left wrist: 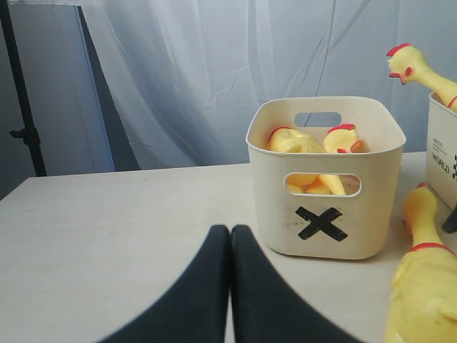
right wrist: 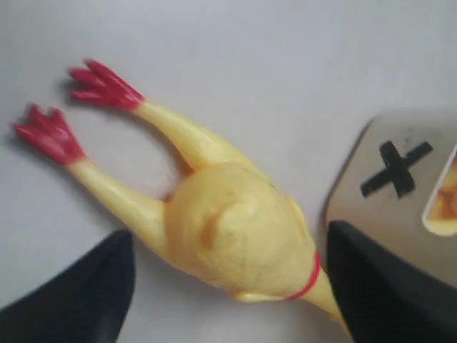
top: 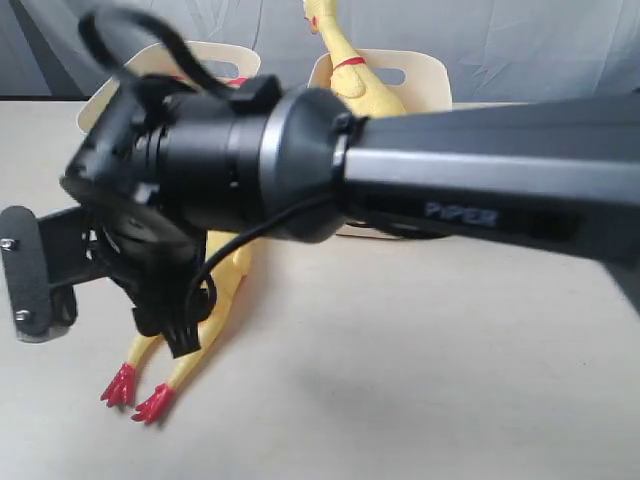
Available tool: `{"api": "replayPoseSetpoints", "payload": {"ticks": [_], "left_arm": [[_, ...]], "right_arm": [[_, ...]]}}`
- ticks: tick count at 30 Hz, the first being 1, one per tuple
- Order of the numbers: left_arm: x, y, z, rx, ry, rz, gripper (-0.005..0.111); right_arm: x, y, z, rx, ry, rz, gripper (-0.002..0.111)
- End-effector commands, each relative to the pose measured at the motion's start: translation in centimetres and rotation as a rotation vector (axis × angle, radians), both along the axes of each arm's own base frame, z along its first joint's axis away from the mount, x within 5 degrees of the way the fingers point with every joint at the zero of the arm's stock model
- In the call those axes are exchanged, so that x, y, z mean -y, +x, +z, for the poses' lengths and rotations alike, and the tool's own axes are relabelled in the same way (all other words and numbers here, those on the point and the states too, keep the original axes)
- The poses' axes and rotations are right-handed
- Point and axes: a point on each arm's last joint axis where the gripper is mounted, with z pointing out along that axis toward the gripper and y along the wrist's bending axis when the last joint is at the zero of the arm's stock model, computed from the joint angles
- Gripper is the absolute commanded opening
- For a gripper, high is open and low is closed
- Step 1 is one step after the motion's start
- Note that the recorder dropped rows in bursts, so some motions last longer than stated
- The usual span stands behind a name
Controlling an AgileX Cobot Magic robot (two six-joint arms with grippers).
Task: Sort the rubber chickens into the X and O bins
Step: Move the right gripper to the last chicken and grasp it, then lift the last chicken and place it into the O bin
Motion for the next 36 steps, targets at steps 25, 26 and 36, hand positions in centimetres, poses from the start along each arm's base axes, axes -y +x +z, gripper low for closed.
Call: {"api": "replayPoseSetpoints", "payload": {"ticks": [25, 26, 36], "left_arm": [[0.0, 0.0, 0.0, 0.004, -0.007, -0.001, 0.000], [0.0, 0.0, 0.0, 0.004, -0.007, -0.001, 0.000], [0.0, 0.0, 0.0, 0.004, -0.007, -0.001, 0.000]], "right_arm": [[0.9, 1.3, -8.0, -0.111, -0.270, -0.210, -0.001], [0.8, 0.7, -7.2, -0.129, -0.252, -0.212, -0.001], [0.9, -8.8, 3.6, -0.296, -0.072, -0.102, -0.001]]}}
